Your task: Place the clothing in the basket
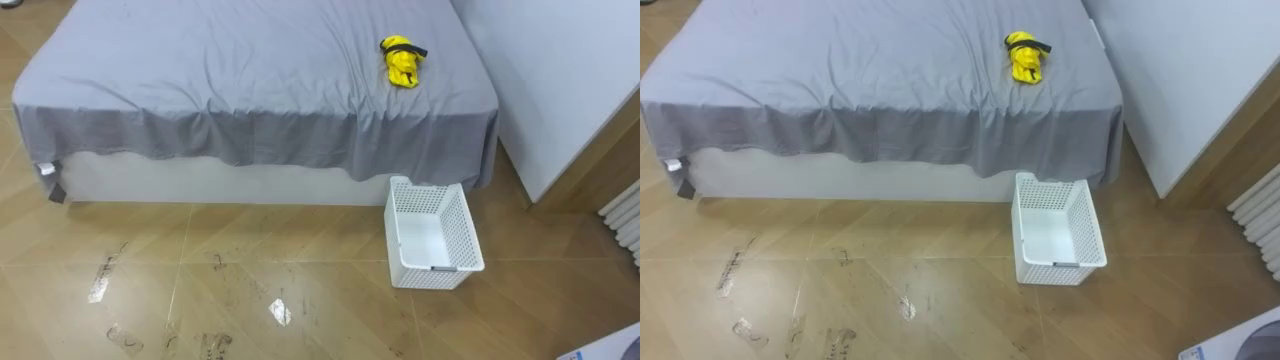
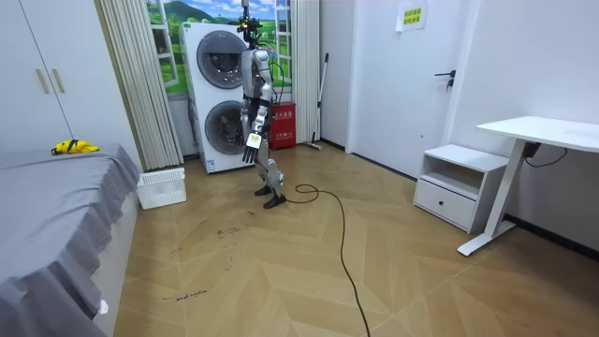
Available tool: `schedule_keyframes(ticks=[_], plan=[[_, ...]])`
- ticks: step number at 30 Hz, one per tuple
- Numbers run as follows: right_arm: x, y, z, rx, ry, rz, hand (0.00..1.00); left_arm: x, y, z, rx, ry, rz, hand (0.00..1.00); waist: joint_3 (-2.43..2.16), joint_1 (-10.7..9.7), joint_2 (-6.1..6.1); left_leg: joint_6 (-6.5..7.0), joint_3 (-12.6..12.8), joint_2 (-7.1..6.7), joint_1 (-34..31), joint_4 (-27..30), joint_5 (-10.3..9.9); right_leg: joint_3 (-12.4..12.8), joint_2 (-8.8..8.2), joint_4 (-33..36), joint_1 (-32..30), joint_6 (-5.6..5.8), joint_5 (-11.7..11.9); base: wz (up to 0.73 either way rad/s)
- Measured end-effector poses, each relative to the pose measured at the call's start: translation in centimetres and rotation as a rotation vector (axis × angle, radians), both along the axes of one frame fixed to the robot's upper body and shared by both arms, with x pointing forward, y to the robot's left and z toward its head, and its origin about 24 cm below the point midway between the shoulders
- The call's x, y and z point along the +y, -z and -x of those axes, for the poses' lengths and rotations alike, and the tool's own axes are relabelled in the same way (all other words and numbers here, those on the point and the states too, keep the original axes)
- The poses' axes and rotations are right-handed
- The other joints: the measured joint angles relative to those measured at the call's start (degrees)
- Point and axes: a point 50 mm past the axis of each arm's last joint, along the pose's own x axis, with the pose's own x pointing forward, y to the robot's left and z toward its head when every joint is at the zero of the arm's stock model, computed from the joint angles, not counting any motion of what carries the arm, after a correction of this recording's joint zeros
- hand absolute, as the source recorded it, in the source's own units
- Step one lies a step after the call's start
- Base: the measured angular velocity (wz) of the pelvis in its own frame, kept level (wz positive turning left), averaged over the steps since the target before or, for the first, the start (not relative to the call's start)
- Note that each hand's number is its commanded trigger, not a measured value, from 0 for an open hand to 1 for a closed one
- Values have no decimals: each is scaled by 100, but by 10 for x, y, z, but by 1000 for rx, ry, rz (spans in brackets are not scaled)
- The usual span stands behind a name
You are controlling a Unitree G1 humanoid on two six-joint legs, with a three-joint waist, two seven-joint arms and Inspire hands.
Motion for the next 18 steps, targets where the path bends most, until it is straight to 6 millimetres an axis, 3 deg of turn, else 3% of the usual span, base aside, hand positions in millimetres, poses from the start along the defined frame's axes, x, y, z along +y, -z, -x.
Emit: schedule_keyframes(ticks=[14,18], plan=[[0,0,-1,-8,15,-14,0,2,0,2,4,-18,-4,0,1,-8,40,0,-30,-1,-6,3,0,-41,-3,1,17,0,0,1],[-1,0,2,9,25,-12,0,3,1,4,17,-24,-5,0,-24,-5,59,0,-91,-6,1,10,0,-84,-7,2,47,0,0,7]])
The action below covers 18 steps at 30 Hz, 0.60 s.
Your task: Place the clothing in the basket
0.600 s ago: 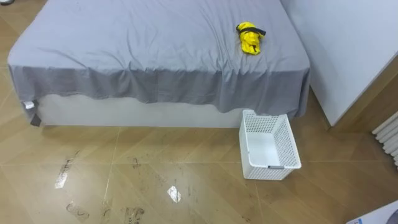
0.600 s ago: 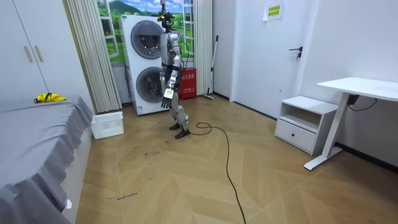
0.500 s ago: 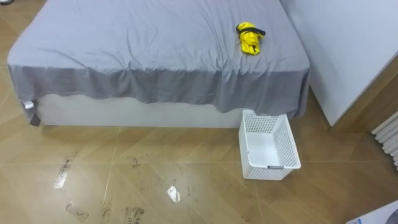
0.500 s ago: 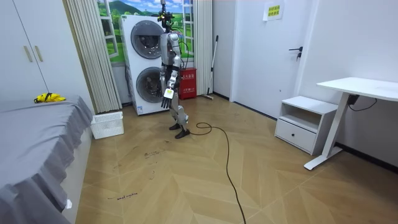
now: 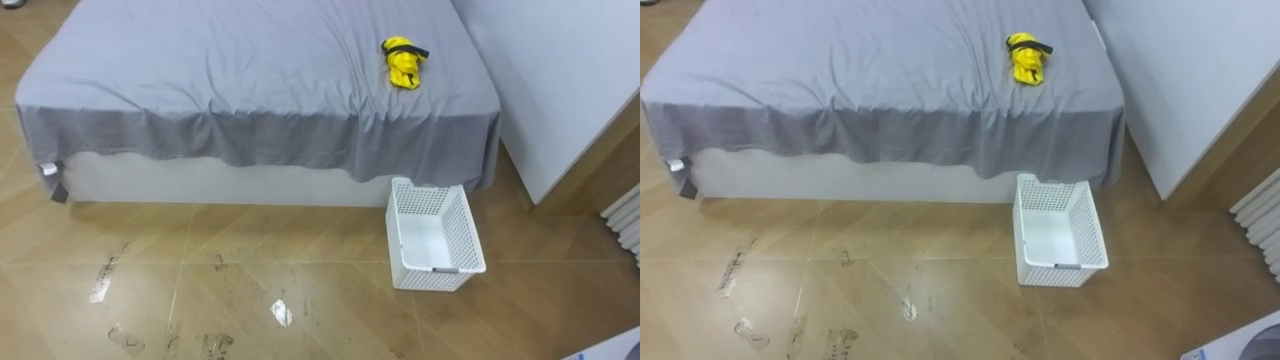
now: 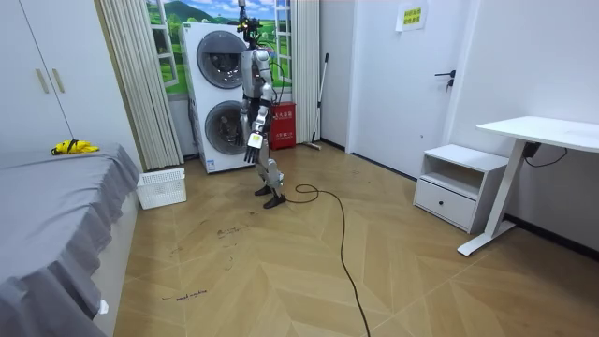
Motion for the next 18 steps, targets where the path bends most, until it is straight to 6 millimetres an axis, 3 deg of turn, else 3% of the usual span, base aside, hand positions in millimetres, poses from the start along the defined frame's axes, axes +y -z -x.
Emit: schedule_keyframes(ticks=[8,11,13,15,16,17,18], plan=[[1,0,-4,-15,-16,-7,0,5,-1,7,-2,-72,11,0,4,21,10,-48,-17,119,-126,254,-101,-110,43,30,1,-18,-12,1],[1,-1,-5,-24,-25,-21,0,11,-2,7,-19,-138,30,0,6,23,31,-177,-19,391,-521,1142,-510,-187,232,175,-74,-186,-135,-4],[3,-1,-7,-29,-30,-24,0,17,-3,4,-39,-187,46,0,17,18,6,-268,-37,513,-834,1793,-631,-289,313,359,-171,-290,-268,2],[0,-1,-7,-38,-29,-21,0,22,-5,0,-62,-217,58,0,19,13,34,-273,-3,660,-1238,2641,-613,-319,362,566,-241,-424,-484,18],[-1,-1,-8,-41,-27,-23,0,23,-5,0,-68,-222,61,0,67,-26,19,-235,-8,772,-1574,3304,-497,-306,361,659,-219,-466,-561,22],[-1,-1,-7,-41,-28,-21,0,23,-6,-1,-74,-231,64,0,69,-24,22,-210,-54,785,-1774,3614,-409,-285,349,704,-163,-494,-598,17],[-4,-2,-6,-36,-27,-14,0,21,-5,1,-76,-245,75,0,69,-3,13,-147,-170,562,-2020,3529,-403,-254,267,721,-106,-499,-656,4]])
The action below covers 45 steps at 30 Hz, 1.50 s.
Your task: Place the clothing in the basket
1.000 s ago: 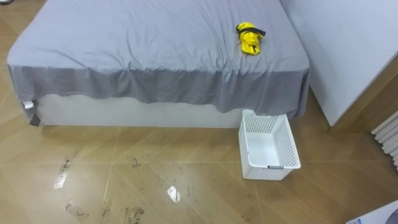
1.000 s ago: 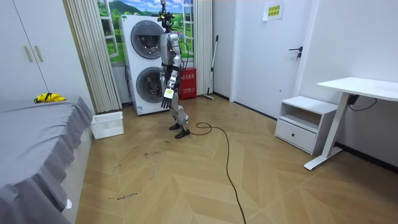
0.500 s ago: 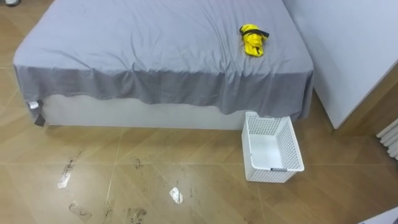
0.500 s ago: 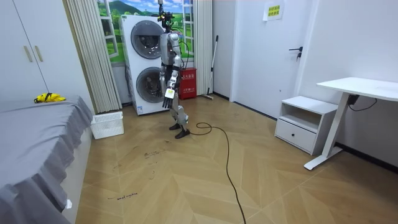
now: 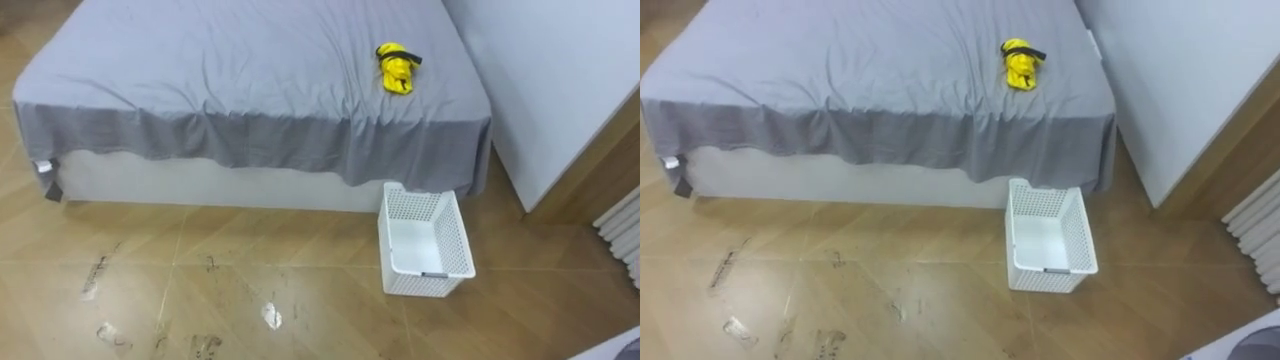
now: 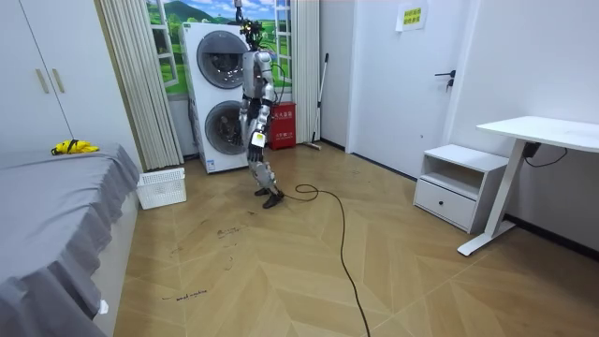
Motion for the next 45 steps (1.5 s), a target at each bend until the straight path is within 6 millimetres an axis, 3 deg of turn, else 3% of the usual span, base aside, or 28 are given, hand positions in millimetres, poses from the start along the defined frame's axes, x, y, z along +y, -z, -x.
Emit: schedule_keyframes(ticks=[2,3,6,7,8,9,12,14,15,16,17,18,19,20,22,24,25,27,28,29,31,34,36,37,39,42,44,45], plan=[[-7,-1,0,2,8,16,0,-7,1,-1,-11,-21,31,0,-4,24,-12,-56,-55,-406,-376,-1074,154,16,-171,12,-7,77,-93,-8],[-10,-2,1,6,9,27,0,-10,2,0,-21,-48,52,0,-2,62,2,-166,-63,-565,-589,-1971,489,85,-223,14,-4,118,-161,-43],[-11,-1,8,26,6,31,0,-8,3,9,-15,-99,68,0,5,223,12,-150,-109,-557,-829,-3062,1547,336,-322,-16,167,129,-372,-58],[-10,-1,9,26,9,30,0,-8,3,11,-18,-112,80,0,-16,217,-49,54,34,-619,-841,-3018,1943,408,-430,-57,250,228,-488,-35],[-11,-1,10,27,11,32,0,-8,3,11,-24,-111,84,0,-24,212,-73,159,76,-680,-869,-2951,2055,420,-490,-95,289,311,-503,-11],[-11,-1,9,24,4,34,0,-6,2,8,-41,-104,82,0,-82,181,-176,427,202,-825,-940,-2675,1966,435,-657,-161,322,431,-593,0],[-13,-2,8,-2,7,46,0,-8,1,1,-67,-83,99,0,-42,194,-197,566,402,-983,-1033,-1836,1217,502,-914,156,412,637,-500,-5],[-9,-2,5,-32,13,42,0,-10,1,2,-67,-61,98,0,-23,186,-176,618,418,-1102,-511,-1830,778,511,-1082,1684,115,760,-92,-5],[-9,-3,3,-41,16,43,0,-11,2,2,-63,-44,98,0,-18,169,-165,631,375,-1136,-331,-1885,699,506,-1115,2135,-2,755,175,7],[-9,-3,0,-59,15,48,0,-14,2,2,-58,-15,99,0,-18,157,-176,664,313,-1194,41,-2095,606,483,-1187,2933,-274,725,911,5],[-10,-4,-2,-72,16,50,0,-15,2,1,-58,1,100,0,-47,153,-87,676,269,-1207,219,-2216,572,482,-1197,3285,-442,680,1237,-4],[-9,-6,-11,-111,11,48,0,-17,1,-6,-71,29,97,0,-35,191,-37,684,176,-1202,531,-2425,489,390,-1174,3878,-835,612,1223,0],[-7,-8,-22,-149,8,40,0,-19,0,-13,-85,45,96,0,28,177,-27,676,106,-1146,792,-2563,434,204,-1083,4206,-1288,483,840,13],[-6,-10,-31,-189,14,31,0,-22,0,-20,-97,82,94,0,46,167,18,663,25,-1056,981,-2645,360,106,-892,4162,-1753,326,460,22],[-4,-14,-43,-242,9,29,0,-25,-2,-30,-114,142,86,0,57,155,155,611,-124,-925,1237,-2761,237,34,-521,3482,-2397,286,138,29],[-2,-16,-50,-271,3,28,0,-31,-2,-34,-115,185,95,0,61,130,155,535,-295,-819,1544,-2982,142,15,-247,2048,-2670,270,242,39],[-2,-17,-53,-287,2,31,0,-35,-1,-33,-108,211,103,0,61,102,162,487,-415,-757,1770,-3121,50,14,-152,941,-2728,254,648,42],[-5,-19,-56,-306,14,50,0,-42,0,-30,-92,238,113,0,17,85,253,369,-626,-589,2058,-3212,-96,-74,-35,77,-2706,134,1591,39],[-3,-22,-64,-344,14,58,0,-41,0,-31,-92,247,108,0,-25,148,207,237,-666,-502,2086,-3181,-206,-102,69,-41,-2713,-109,1953,15],[-3,-25,-70,-368,12,61,0,-41,0,-31,-88,247,107,0,-43,174,229,156,-671,-452,2099,-3155,-252,-169,100,18,-2665,-181,2026,-11],[-2,-35,-90,-461,22,67,0,-37,4,-15,-42,229,105,0,-19,161,436,-298,-554,-149,2360,-3150,-272,-364,333,358,-2417,-367,1732,-3],[-2,-50,-109,-565,37,68,0,-35,1,-16,-74,227,101,0,31,122,405,-490,-484,25,2639,-2470,-117,-711,333,1190,-2297,-397,1101,20],[3,-57,-119,-619,19,55,0,-30,0,-10,-80,219,93,0,-54,178,357,-552,-335,144,2315,-1336,-83,-789,379,761,-1734,-463,701,-20],[7,-65,-130,-670,8,40,0,-28,1,-5,-72,194,94,0,14,109,362,-652,-329,274,2052,-557,40,-780,447,623,-1515,-519,686,-22],[9,-69,-134,-701,0,31,0,-26,0,-7,-82,180,87,0,53,-25,215,-594,-309,337,1613,-157,-43,-781,433,283,-1153,-501,691,22],[5,-71,-134,-703,23,43,0,-29,-3,-15,-125,177,97,0,55,-32,61,-568,-285,330,859,-589,-298,-663,412,-133,-763,-437,754,-10],[4,-73,-132,-707,37,51,0,-28,-3,-15,-134,166,97,0,46,16,74,-584,-301,313,552,-1356,-244,-583,412,-235,-628,-412,760,-33],[5,-75,-131,-716,43,49,0,-27,-5,-17,-148,166,92,0,24,21,97,-375,-238,294,408,-1596,4,-464,393,-229,-609,-328,714,-31]])
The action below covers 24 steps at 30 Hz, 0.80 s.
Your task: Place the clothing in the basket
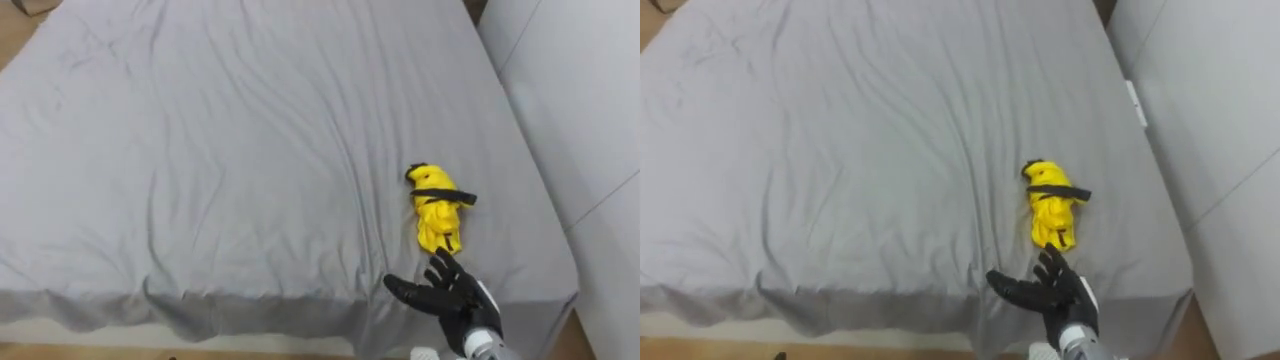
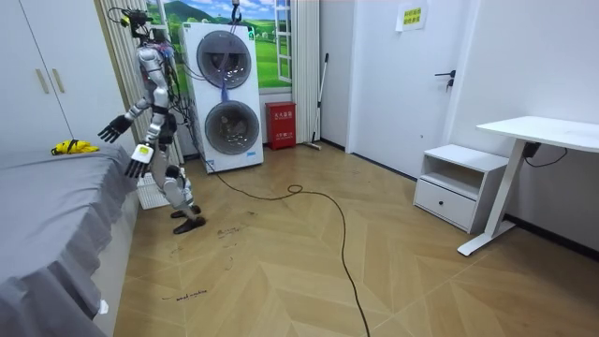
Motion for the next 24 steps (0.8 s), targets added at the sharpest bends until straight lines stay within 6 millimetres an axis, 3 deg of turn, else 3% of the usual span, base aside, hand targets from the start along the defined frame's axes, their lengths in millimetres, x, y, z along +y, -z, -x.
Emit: schedule_keyframes(ticks=[1,3,7,11,15,20,24], plan=[[1,-3,-2,-14,-7,-2,0,1,1,6,12,-2,-3,0,-112,-29,-71,67,5,-110,185,-294,70,100,-62,-39,11,59,-11,-31],[0,-10,-5,-49,-11,6,0,3,0,6,13,3,-7,0,-123,-56,-116,125,101,-268,467,-695,229,206,-173,-143,43,136,2,-19],[-4,-21,-12,-110,-14,38,0,4,2,15,40,-4,-8,0,-105,-65,-91,152,252,-437,876,-1265,389,362,-258,-305,209,216,34,-18],[-7,-21,-11,-108,7,38,0,8,3,22,66,-22,-15,0,-89,-96,-120,160,251,-469,935,-1381,418,354,-279,-300,214,239,20,1],[-7,-21,-13,-111,20,18,0,16,3,20,75,-18,-37,0,-35,-59,-236,179,238,-501,875,-1393,458,321,-308,-313,167,251,9,4],[-12,-21,-17,-110,39,4,0,18,2,17,70,-26,-41,0,-74,18,-334,235,246,-571,691,-1370,493,322,-381,-350,5,312,-12,5],[-22,-21,-36,-74,86,37,0,23,0,11,65,-31,-54,0,-91,95,-380,307,200,-612,396,-1363,539,238,-427,-270,-237,359,52,5]])
